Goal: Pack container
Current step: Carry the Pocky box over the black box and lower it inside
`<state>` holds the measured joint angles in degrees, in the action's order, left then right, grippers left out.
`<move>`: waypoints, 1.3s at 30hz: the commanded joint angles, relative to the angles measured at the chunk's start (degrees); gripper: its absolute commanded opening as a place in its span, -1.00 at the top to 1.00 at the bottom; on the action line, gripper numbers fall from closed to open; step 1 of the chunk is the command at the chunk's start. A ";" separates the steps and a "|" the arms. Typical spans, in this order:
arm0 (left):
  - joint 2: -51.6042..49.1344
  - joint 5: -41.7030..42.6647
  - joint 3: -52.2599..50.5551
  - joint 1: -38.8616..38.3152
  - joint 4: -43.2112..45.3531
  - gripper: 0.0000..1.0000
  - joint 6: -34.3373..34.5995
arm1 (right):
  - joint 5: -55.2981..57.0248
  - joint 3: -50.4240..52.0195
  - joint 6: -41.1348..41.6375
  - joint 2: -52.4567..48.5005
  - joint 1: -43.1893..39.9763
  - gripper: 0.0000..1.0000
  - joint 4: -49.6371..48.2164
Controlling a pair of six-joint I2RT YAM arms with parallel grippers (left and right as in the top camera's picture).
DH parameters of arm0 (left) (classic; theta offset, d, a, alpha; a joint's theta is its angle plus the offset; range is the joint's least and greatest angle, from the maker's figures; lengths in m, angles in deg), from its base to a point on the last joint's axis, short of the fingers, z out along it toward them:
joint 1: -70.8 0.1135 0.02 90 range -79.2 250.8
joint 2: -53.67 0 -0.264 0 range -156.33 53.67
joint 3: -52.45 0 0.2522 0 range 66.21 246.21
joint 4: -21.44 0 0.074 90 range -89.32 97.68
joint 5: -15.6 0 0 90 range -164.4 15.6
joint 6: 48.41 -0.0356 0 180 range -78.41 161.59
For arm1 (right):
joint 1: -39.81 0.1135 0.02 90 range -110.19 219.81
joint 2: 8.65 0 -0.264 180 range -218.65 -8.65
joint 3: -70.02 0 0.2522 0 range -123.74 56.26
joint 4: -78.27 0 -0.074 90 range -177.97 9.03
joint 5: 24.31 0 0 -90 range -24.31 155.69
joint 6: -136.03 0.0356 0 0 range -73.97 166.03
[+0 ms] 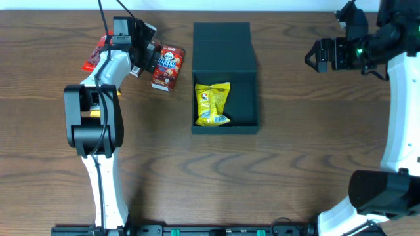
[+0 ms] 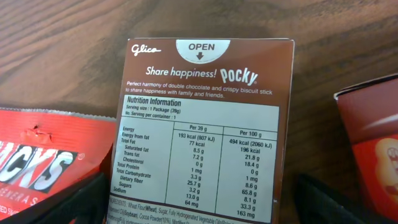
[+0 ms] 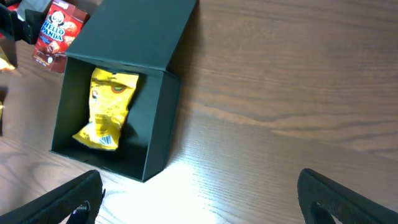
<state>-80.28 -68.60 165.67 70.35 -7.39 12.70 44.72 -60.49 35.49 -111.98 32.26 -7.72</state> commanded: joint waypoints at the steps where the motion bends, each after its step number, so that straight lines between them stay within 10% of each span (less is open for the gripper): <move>1: -1.68 0.13 -0.33 0.28 -1.40 -0.93 1.60 | -0.04 -0.07 0.85 0.68 -0.24 -0.99 0.20; 11: -1.70 0.20 -0.35 1.66 -5.92 -1.00 6.08 | -0.02 -0.07 0.85 0.68 -0.24 -0.99 0.35; 18: -1.68 0.17 -0.35 1.25 -7.85 -0.59 6.27 | -0.04 -0.07 0.85 0.68 -0.24 -0.98 0.35; 39: 7.69 -0.04 0.46 0.31 -7.23 -0.34 12.50 | -0.02 -0.07 0.85 0.68 -0.24 -0.99 0.15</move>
<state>-76.58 -68.16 166.20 70.76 -14.52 23.83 44.72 -60.49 35.49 -111.98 32.26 -7.64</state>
